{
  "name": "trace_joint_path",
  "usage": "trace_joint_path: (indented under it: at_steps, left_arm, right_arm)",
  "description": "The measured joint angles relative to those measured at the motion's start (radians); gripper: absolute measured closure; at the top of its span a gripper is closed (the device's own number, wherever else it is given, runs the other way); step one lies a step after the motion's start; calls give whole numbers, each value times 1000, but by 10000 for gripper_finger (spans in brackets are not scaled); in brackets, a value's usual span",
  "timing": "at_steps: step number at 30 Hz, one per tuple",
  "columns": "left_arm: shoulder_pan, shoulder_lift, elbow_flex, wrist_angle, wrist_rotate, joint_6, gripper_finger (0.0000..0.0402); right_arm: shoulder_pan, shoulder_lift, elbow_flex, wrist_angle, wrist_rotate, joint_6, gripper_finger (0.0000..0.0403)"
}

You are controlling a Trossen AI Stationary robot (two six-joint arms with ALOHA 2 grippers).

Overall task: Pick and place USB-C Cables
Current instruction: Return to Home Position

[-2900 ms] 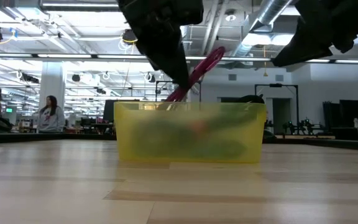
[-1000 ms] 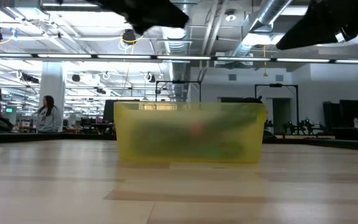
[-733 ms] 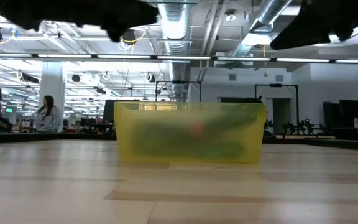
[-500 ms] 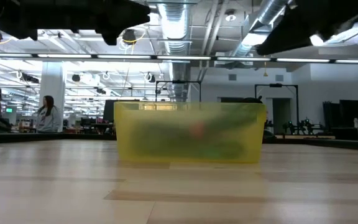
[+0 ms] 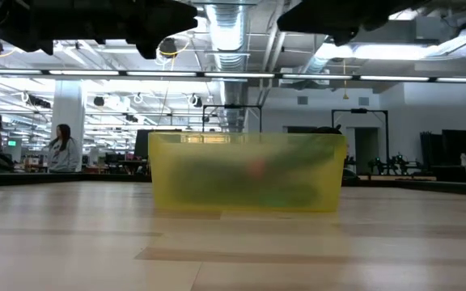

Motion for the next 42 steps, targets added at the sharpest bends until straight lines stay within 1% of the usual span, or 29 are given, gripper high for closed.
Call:
trace_joint_path:
  at_steps: [2,4,6,8,10,12,16,18,22,26,32,39,42]
  left_arm:
    - [0,0,0,0,-7,5,260]
    - [-1,-7,0,-12,-57,13,260]
    - [-1,-34,0,-40,-113,23,260]
    - [0,-72,0,-77,-141,32,260]
    - [0,-118,0,-123,-142,39,260]
    - [0,-165,0,-148,-133,46,260]
    - [0,-244,-33,-156,-91,57,260]
    - [-1,-284,-60,-156,-87,61,260]
    - [0,-339,-123,-108,-90,79,260]
    - [0,-383,-164,-54,-87,111,260]
    - [0,-455,-183,-86,-88,132,260]
    - [0,-550,-183,-197,-90,134,261]
    - [8,-582,-183,-265,-84,142,275]
  right_arm:
    - [-11,-3,-4,11,5,-41,384]
    - [-18,-29,-6,-18,9,-82,395]
    - [-18,-72,-6,-54,15,-108,394]
    - [-16,-125,-6,-119,15,-108,390]
    - [-11,-186,-10,-173,14,-98,393]
    - [-4,-249,-33,-183,16,-99,398]
    - [11,-365,-118,-155,15,-109,397]
    - [16,-426,-178,-108,13,-111,399]
    - [11,-526,-304,46,6,-132,399]
    - [-25,-616,-387,119,-47,-142,400]
    - [-79,-734,-411,69,-120,-162,401]
    - [-84,-865,-411,-75,-142,-155,401]
    - [-75,-894,-423,-81,-143,-140,401]
